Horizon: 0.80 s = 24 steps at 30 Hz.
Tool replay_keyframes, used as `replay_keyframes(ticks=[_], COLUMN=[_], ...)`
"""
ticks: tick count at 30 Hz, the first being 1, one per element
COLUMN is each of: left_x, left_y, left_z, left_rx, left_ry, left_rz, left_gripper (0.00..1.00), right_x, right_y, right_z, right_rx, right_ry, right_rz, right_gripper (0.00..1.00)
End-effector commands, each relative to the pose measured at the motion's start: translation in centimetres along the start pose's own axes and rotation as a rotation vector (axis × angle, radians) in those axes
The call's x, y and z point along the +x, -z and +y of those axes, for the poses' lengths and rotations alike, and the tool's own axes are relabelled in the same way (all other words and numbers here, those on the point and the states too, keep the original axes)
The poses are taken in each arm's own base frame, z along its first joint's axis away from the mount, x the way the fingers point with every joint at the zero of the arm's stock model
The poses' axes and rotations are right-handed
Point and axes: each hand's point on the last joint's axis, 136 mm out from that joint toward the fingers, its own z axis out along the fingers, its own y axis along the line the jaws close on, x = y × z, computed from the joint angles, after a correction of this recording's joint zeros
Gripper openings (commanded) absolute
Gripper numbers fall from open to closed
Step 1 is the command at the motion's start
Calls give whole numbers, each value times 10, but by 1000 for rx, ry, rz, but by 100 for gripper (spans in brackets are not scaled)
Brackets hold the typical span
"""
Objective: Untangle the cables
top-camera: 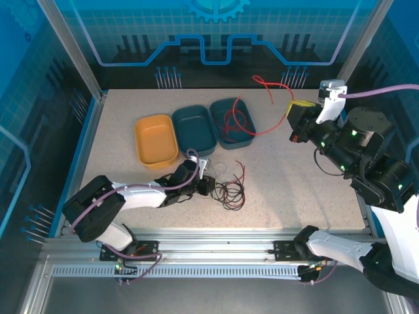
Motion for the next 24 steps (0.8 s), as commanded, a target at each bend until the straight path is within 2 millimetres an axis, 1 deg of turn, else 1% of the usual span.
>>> replay_keyframes(ticks=[1, 5, 9, 12, 15, 16, 24], left_x=[6, 4, 1, -5, -12, -14, -29], left_y=[-1, -2, 1, 5, 11, 13, 33], left_z=[10, 10, 6, 1, -4, -6, -14], left_rx=[-34, -35, -24, -14, -4, -2, 2], left_ry=[14, 16, 17, 17, 12, 9, -5], left_rz=[11, 10, 3, -11, -28, -32, -80], left_gripper=[13, 13, 15, 18, 23, 25, 50], right_x=[-14, -19, -13, -4, 9, 14, 51], right_y=[8, 4, -14, -36, -64, -76, -157], right_z=[-14, -17, -19, -20, -20, -21, -34], right_rx=[79, 111, 143, 164, 177, 179, 206], right_ry=[39, 59, 77, 89, 98, 97, 104], right_rz=[-38, -40, -4, 41, 103, 128, 257], right_gripper=[0, 0, 0, 0, 0, 0, 0])
